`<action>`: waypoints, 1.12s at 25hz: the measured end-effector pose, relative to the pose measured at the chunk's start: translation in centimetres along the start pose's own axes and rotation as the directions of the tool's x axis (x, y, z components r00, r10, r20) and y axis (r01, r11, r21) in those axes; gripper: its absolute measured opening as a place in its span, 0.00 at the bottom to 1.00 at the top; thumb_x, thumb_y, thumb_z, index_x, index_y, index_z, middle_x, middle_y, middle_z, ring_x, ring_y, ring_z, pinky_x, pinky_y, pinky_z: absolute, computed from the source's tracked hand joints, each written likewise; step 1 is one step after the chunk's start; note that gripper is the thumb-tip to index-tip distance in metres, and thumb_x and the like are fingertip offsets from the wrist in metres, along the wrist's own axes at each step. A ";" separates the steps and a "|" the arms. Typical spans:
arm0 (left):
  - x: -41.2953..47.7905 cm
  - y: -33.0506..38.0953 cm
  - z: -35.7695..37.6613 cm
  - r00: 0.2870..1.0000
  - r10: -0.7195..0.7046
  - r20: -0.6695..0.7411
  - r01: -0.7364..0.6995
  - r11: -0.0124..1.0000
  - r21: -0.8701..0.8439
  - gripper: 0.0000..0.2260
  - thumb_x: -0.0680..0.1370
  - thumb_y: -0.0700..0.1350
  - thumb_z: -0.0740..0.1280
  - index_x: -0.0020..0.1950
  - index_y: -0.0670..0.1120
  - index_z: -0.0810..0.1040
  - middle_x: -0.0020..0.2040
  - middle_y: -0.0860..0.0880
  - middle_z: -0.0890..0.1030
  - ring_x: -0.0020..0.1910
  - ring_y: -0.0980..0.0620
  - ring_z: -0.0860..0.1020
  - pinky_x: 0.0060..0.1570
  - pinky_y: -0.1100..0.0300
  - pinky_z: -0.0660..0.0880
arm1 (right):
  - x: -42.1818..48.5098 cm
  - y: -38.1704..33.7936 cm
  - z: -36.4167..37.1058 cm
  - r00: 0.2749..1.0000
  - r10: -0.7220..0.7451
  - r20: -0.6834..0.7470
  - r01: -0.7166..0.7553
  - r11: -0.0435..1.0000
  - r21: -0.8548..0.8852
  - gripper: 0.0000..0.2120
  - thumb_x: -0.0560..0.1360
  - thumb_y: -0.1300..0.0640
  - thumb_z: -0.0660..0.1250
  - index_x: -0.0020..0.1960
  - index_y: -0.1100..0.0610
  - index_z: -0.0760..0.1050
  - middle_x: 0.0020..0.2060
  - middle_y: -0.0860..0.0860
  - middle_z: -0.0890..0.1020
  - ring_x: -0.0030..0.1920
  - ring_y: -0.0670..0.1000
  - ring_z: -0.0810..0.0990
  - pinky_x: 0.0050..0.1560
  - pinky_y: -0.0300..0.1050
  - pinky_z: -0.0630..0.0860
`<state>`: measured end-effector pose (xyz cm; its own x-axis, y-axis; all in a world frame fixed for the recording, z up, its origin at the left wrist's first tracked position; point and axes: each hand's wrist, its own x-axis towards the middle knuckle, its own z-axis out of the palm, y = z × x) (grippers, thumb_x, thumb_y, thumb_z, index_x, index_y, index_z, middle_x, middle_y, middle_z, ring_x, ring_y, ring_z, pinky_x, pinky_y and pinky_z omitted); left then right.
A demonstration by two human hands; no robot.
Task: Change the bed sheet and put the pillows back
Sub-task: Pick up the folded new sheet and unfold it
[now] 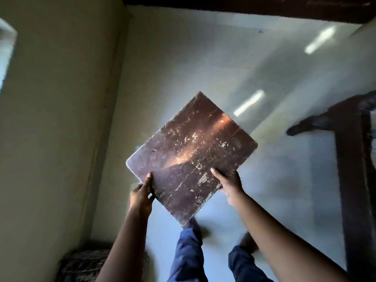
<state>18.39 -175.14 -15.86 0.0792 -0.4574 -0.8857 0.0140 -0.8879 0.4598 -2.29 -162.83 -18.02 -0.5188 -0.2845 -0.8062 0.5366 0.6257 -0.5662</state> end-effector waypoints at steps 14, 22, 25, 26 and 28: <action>3.1 2.5 -17.3 0.969 -0.120 -0.214 -0.004 0.865 -0.502 0.05 0.81 0.45 0.59 0.53 0.47 0.74 0.43 0.49 0.82 0.40 0.55 0.79 0.44 0.59 0.76 | -4.6 -1.0 21.0 0.938 -0.065 0.339 0.252 0.801 -0.542 0.19 0.73 0.53 0.69 0.61 0.58 0.71 0.51 0.54 0.80 0.55 0.55 0.79 0.59 0.52 0.75; -11.0 -3.2 -8.2 0.998 0.016 0.067 -0.034 0.960 0.276 0.09 0.80 0.42 0.60 0.59 0.44 0.74 0.48 0.46 0.76 0.50 0.49 0.74 0.40 0.60 0.69 | -11.8 -1.4 -1.0 0.969 -0.049 0.243 0.214 0.664 -0.717 0.13 0.76 0.55 0.65 0.60 0.57 0.75 0.55 0.53 0.81 0.51 0.52 0.79 0.42 0.36 0.68; -15.1 -6.1 -1.9 0.948 -0.010 0.319 -0.173 0.824 0.540 0.10 0.80 0.40 0.60 0.58 0.38 0.75 0.46 0.44 0.77 0.46 0.47 0.73 0.37 0.62 0.68 | -13.5 -0.9 -12.0 0.990 -0.085 0.117 0.139 0.784 -0.606 0.08 0.76 0.55 0.65 0.54 0.54 0.76 0.50 0.53 0.82 0.47 0.51 0.79 0.38 0.36 0.69; -16.3 -7.0 0.1 0.925 -0.030 0.380 -0.217 0.778 0.590 0.12 0.78 0.41 0.63 0.57 0.36 0.76 0.44 0.44 0.77 0.44 0.47 0.74 0.35 0.63 0.69 | -14.5 -0.6 -15.3 0.992 -0.100 0.078 0.127 0.819 -0.559 0.04 0.76 0.55 0.65 0.51 0.52 0.75 0.47 0.51 0.80 0.47 0.50 0.78 0.38 0.34 0.68; -18.5 -9.0 4.6 0.879 -0.097 0.468 -0.279 0.690 0.667 0.18 0.70 0.47 0.68 0.55 0.38 0.77 0.43 0.46 0.78 0.41 0.49 0.74 0.32 0.65 0.68 | -16.0 0.9 -22.1 0.992 -0.123 -0.035 0.092 0.878 -0.469 0.02 0.76 0.56 0.65 0.47 0.50 0.74 0.43 0.49 0.79 0.45 0.48 0.77 0.38 0.33 0.69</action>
<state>12.22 -158.92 -3.92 -0.3980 -0.3387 -0.8526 -0.6777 -0.5178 0.5221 -8.24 -141.69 -1.83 -0.6041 -0.3335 -0.7238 0.1112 0.8641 -0.4909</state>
